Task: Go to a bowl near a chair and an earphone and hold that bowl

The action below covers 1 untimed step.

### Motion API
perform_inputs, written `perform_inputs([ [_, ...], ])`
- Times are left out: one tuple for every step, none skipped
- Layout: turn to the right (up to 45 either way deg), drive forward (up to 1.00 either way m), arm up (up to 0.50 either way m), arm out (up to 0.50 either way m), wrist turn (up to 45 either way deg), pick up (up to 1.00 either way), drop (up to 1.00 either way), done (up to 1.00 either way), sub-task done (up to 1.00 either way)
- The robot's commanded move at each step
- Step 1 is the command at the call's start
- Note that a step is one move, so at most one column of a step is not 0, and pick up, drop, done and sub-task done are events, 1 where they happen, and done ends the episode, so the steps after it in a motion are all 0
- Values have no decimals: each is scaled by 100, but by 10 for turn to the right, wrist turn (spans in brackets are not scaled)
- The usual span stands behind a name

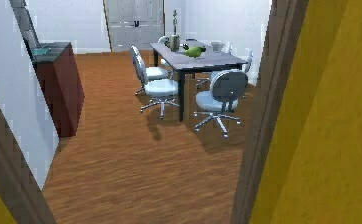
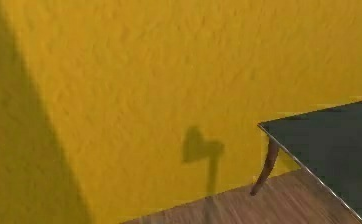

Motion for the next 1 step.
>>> perform_inputs([
  [-150,0,0,0,0,0,0,0,0],
])
